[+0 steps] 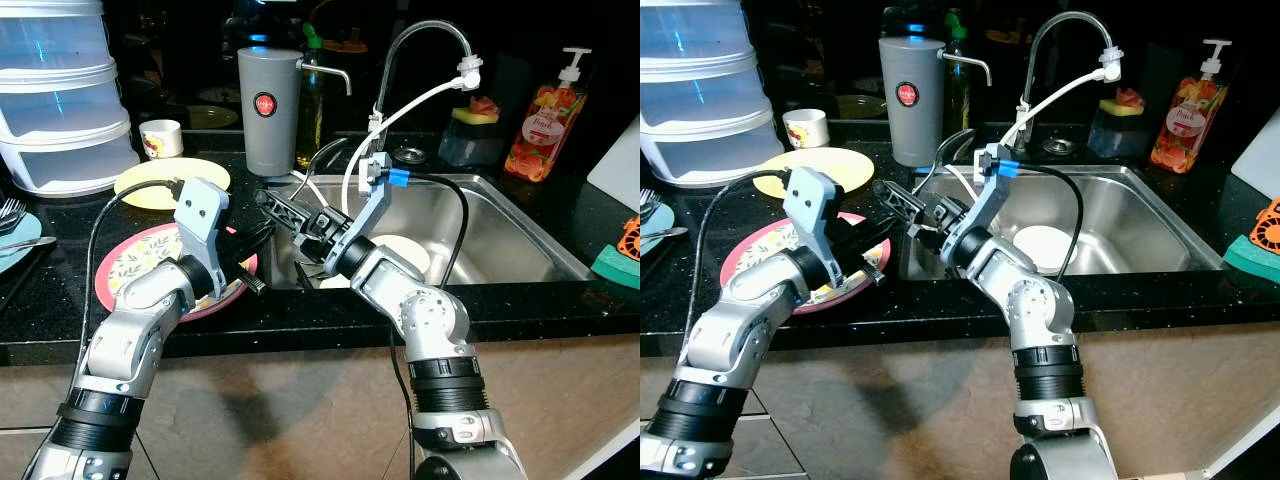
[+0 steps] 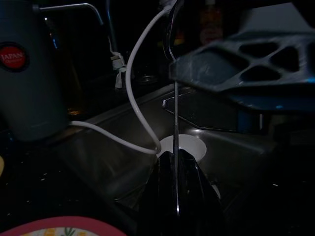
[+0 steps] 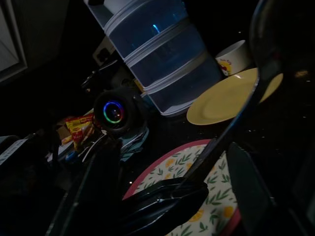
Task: Kitchen organization
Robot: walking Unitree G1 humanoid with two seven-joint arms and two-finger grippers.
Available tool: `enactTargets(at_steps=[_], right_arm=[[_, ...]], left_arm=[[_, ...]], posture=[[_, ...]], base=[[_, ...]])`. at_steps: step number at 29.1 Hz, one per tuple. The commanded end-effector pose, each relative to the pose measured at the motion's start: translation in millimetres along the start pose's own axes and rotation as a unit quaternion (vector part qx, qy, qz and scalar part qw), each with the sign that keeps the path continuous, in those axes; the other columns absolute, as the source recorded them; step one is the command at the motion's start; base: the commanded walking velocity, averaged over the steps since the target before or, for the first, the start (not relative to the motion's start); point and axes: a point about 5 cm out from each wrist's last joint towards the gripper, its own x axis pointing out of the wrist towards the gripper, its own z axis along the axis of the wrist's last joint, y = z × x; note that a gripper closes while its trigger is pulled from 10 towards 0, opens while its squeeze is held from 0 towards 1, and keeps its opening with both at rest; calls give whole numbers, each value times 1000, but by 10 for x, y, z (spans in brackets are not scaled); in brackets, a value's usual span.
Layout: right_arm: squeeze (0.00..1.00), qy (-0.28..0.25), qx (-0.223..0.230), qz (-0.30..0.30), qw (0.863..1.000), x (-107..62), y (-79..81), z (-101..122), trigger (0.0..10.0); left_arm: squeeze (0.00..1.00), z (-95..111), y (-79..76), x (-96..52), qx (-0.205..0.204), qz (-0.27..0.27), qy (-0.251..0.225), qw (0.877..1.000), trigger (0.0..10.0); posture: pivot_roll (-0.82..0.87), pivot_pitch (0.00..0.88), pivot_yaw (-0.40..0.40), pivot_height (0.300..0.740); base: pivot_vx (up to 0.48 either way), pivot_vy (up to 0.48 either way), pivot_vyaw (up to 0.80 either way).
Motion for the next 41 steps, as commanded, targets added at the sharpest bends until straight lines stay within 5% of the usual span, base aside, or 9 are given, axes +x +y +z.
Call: enactTargets(at_steps=[1, 37, 41], right_arm=[[0, -4, 7, 13, 1000, -3, 48, 12, 0], [0, -24, 12, 9, 1000, -16, 25, 60, 0], [0, -85, 71, 18, 994, -22, 30, 210, 0]], left_arm=[[0, -36, -52, 1, -9, -13, 8, 1000, 0], [0, -61, -98, -7, -13, -36, 23, 999, 0], [0, -39, -75, 0, -23, -26, 11, 999, 0]], posture=[[61, 0, -19, 740], [64, 0, -7, 740], [63, 0, -7, 740]], base=[[0, 0, 0], [0, 0, 0], [0, 0, 0]])
